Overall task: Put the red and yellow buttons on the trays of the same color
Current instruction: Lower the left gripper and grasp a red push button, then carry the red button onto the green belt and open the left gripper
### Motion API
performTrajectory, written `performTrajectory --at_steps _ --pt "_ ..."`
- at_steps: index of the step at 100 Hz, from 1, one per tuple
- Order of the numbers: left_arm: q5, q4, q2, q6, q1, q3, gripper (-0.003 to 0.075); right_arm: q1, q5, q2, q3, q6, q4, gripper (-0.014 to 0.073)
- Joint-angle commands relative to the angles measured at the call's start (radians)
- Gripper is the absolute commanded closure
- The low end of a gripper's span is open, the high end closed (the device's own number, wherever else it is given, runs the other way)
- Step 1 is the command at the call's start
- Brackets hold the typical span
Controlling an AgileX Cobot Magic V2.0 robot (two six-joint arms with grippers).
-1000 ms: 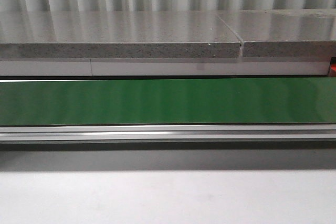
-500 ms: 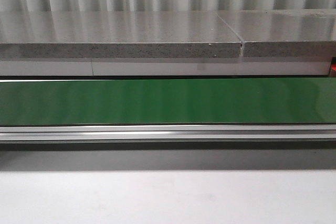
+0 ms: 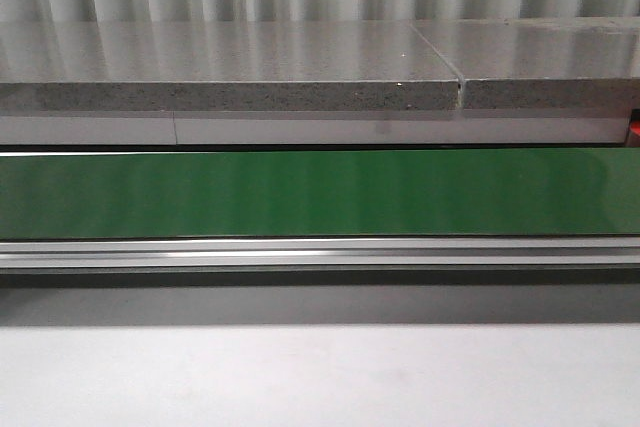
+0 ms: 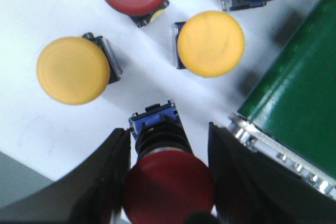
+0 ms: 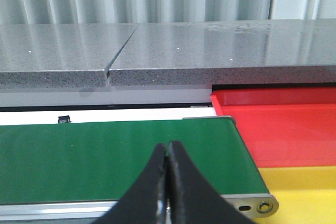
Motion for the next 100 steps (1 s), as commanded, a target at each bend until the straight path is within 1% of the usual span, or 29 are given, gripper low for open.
performTrajectory --at_steps 1,12,19,31,44,58,80,100 --pt "0.023 -0.002 -0.057 0.016 0.0 -0.044 0.0573 -0.003 -0.077 -0.02 -0.019 -0.003 -0.005 0.0665" --pt "0.076 -0.004 -0.065 0.034 -0.007 -0.103 0.0573 -0.003 -0.077 -0.02 -0.019 -0.003 -0.005 0.0665" --pt "0.085 -0.004 -0.065 0.034 -0.026 -0.139 0.0573 -0.003 -0.077 -0.02 -0.019 -0.003 -0.005 0.0665" --pt "0.095 -0.004 -0.058 0.034 -0.091 -0.211 0.0573 -0.003 -0.077 -0.02 -0.019 -0.003 -0.005 0.0665" --pt "0.146 -0.004 -0.009 0.034 -0.168 -0.296 0.0573 -0.003 -0.077 -0.02 -0.019 -0.003 -0.005 0.0665" --pt "0.153 -0.002 0.047 0.034 -0.244 -0.364 0.0573 -0.003 -0.077 -0.02 -0.019 -0.003 -0.005 0.0665" --pt "0.153 -0.002 0.142 0.034 -0.319 -0.417 0.0573 -0.003 -0.077 -0.02 -0.019 -0.003 -0.005 0.0665" --pt "0.153 -0.002 0.19 0.034 -0.332 -0.429 0.0573 -0.003 -0.077 -0.02 -0.019 -0.003 -0.005 0.0665"
